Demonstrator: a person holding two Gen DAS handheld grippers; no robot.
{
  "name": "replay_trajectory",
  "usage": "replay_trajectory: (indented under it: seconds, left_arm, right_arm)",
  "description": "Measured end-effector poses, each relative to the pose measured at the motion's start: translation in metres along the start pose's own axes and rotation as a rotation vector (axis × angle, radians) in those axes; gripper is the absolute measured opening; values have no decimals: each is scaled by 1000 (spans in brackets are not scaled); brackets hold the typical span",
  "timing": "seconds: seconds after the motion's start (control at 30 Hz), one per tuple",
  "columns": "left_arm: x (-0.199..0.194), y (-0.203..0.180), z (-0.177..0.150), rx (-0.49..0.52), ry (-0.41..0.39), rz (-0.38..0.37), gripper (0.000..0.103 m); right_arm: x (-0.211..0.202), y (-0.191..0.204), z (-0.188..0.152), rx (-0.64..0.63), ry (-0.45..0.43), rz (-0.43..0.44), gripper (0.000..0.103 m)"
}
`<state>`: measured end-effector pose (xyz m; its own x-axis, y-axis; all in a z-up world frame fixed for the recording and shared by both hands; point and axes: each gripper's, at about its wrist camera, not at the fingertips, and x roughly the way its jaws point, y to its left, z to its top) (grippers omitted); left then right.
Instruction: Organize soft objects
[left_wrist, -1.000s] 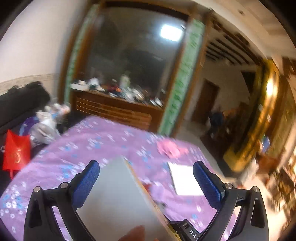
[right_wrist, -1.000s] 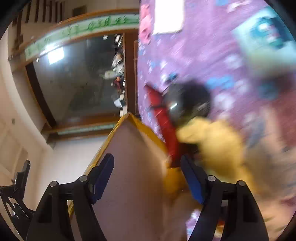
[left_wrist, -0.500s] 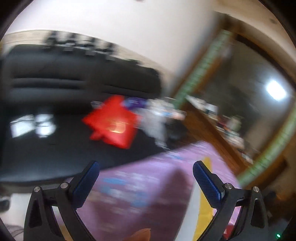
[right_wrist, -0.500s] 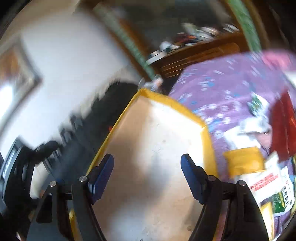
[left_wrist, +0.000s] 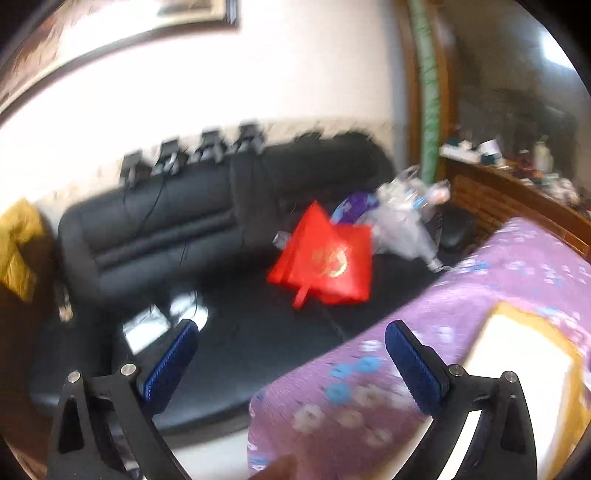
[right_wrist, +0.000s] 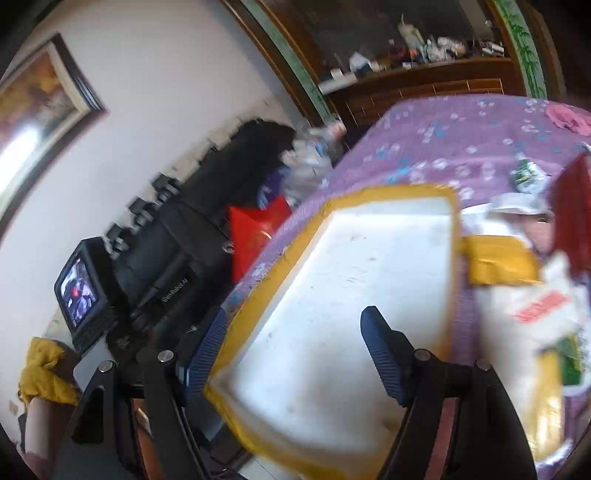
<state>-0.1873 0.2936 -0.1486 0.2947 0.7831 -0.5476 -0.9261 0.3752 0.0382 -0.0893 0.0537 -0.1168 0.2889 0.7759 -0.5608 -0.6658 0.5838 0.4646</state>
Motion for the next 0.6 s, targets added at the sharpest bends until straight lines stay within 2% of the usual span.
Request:
replay_trajectory:
  seconds: [0.1,0.13,0.23,0.3,0.43,0.5,0.6]
  left_arm:
    - [-42,-14,-4,-16,45,-271,102]
    - [-53,-26,-6,8,67,-347,102]
    - [-84,-63,-22,124,127,-536,102]
    - [-99,-86,-35,184,164,-633,102]
    - [-127,-114,-65,297,209,-740,102]
    - [-134,-113,-77,323,219,-766,102]
    - [-139,-115,-93,382,251,-758,102]
  right_arm:
    - [-38,-17,-13,-29,-43,-46,75]
    - [-50,-26,-17,-29,-44,-67,75]
    - [-76,-49,-22,5,-46,-106,75]
    - [-91,-59,-23,13,-55,-135,74]
    - [-120,-89,-45,12,-90,-287,74]
    - [-126,-97,-49,6,-88,-311,74]
    - [-134,-113,-59,24,-75,-328,74]
